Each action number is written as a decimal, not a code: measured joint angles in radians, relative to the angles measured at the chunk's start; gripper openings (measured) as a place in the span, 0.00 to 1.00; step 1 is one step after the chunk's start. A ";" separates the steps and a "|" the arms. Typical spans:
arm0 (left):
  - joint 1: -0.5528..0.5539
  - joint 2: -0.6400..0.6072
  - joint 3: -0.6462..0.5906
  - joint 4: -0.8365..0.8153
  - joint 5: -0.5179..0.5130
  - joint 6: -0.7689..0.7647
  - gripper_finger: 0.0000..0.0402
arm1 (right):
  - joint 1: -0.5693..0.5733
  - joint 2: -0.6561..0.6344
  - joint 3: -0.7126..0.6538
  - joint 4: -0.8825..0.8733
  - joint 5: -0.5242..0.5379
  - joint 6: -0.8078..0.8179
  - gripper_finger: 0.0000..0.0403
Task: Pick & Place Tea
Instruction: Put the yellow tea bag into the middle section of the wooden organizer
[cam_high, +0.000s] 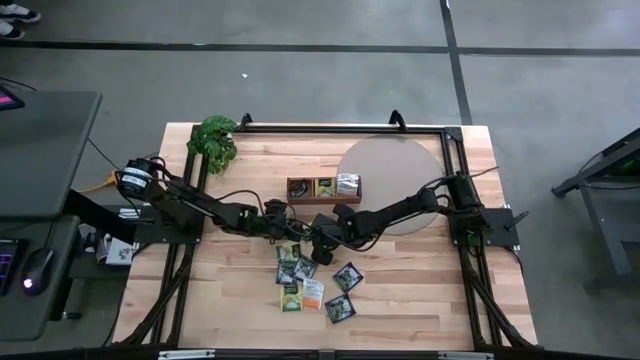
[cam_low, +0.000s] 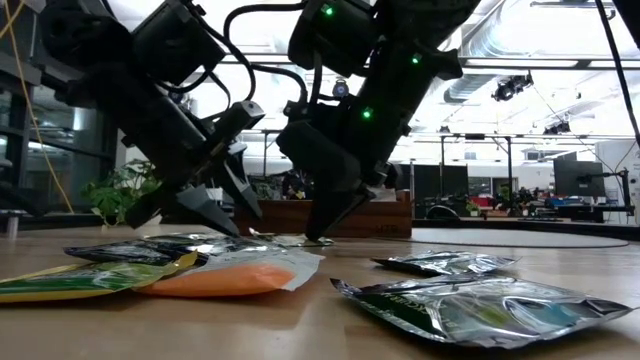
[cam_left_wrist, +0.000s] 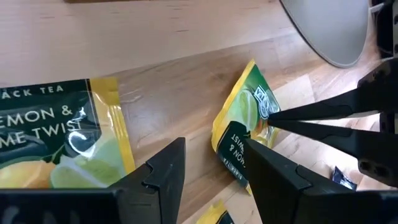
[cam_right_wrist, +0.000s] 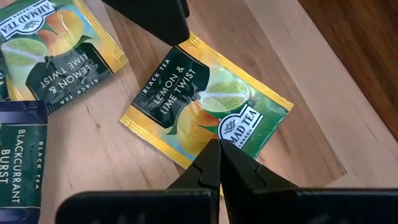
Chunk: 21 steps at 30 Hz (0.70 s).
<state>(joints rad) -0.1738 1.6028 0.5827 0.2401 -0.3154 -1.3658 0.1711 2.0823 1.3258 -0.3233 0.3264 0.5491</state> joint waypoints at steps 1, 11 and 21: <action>0.000 0.003 0.000 0.002 0.001 -0.001 0.40 | 0.000 0.000 0.000 0.000 0.000 -0.001 0.00; -0.001 0.097 0.005 0.115 -0.006 -0.023 0.40 | 0.000 0.000 0.000 0.015 -0.003 -0.011 0.00; -0.002 0.100 0.009 0.147 0.016 -0.018 0.40 | 0.000 0.000 0.000 0.042 -0.010 -0.026 0.00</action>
<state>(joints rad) -0.1763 1.7027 0.5916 0.3870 -0.2997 -1.3838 0.1711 2.0827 1.3254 -0.2813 0.3161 0.5231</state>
